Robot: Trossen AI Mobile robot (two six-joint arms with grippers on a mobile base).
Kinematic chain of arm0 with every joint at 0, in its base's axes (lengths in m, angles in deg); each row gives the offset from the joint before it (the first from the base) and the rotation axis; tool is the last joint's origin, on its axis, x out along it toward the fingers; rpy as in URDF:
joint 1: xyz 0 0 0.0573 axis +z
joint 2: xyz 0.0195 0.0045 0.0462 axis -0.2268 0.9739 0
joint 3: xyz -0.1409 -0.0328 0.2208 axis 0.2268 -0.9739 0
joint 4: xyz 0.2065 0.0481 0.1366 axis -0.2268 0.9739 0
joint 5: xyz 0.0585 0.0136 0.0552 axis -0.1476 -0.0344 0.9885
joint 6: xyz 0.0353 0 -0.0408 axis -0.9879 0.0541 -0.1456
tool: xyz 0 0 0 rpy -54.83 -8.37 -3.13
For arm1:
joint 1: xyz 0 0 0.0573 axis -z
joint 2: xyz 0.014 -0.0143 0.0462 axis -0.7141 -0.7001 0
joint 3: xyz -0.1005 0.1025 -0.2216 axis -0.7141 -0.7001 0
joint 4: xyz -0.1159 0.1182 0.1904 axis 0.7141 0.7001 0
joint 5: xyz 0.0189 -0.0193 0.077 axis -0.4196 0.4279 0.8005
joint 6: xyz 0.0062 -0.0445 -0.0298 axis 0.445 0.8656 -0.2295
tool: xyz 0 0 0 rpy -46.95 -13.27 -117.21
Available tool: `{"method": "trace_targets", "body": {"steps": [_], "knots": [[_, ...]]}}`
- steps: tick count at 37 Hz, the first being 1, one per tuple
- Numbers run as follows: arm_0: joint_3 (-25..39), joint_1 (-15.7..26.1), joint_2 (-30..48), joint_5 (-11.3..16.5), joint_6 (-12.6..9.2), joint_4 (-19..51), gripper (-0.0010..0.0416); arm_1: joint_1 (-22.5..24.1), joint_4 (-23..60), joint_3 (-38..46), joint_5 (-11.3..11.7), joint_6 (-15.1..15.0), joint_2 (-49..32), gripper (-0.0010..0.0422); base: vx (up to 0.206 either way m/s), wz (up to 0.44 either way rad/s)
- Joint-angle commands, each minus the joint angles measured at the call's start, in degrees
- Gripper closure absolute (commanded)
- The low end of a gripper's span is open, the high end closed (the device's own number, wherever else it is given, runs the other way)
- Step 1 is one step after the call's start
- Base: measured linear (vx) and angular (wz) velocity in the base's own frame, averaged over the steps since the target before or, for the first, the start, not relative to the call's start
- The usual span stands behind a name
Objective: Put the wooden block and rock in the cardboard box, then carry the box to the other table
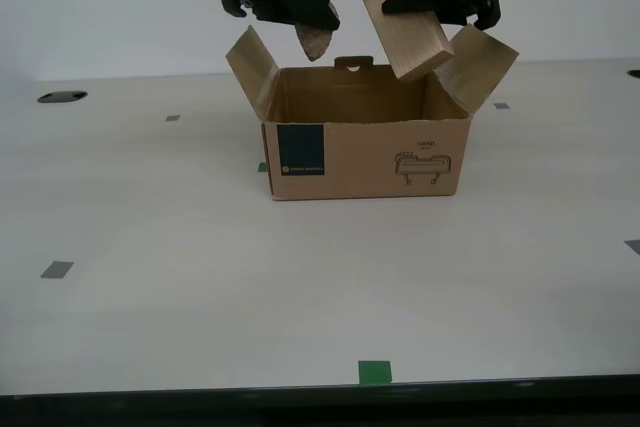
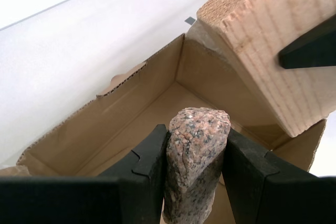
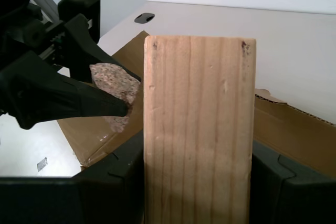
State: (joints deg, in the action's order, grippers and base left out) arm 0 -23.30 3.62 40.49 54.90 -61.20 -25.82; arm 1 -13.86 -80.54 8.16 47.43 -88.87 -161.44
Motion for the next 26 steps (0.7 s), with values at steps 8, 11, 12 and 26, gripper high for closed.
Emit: {"method": "trace_targets", "body": {"steps": [8,11,12,26], "knots": [[0.0,0.2,-0.1,-1.9,-0.2,-0.4,0.0406,0.2,-0.1,0.1,-0.2,2.4,0.0,0.0412,0.0,0.0],[0.0,0.2,-0.1,-1.9,-0.2,-0.4,0.0406,0.2,0.0,0.2,-0.3,2.3,0.0,0.0412,0.0,0.0],[0.0,0.2,-0.1,-1.9,-0.2,-0.3,0.0406,0.2,0.0,0.1,-0.3,2.4,0.0,0.0412,0.0,0.0],[0.0,0.3,-0.1,-1.9,-0.2,-0.3,0.0403,0.2,1.3,0.1,-0.3,2.3,0.0,0.0412,0.0,0.0]]}}
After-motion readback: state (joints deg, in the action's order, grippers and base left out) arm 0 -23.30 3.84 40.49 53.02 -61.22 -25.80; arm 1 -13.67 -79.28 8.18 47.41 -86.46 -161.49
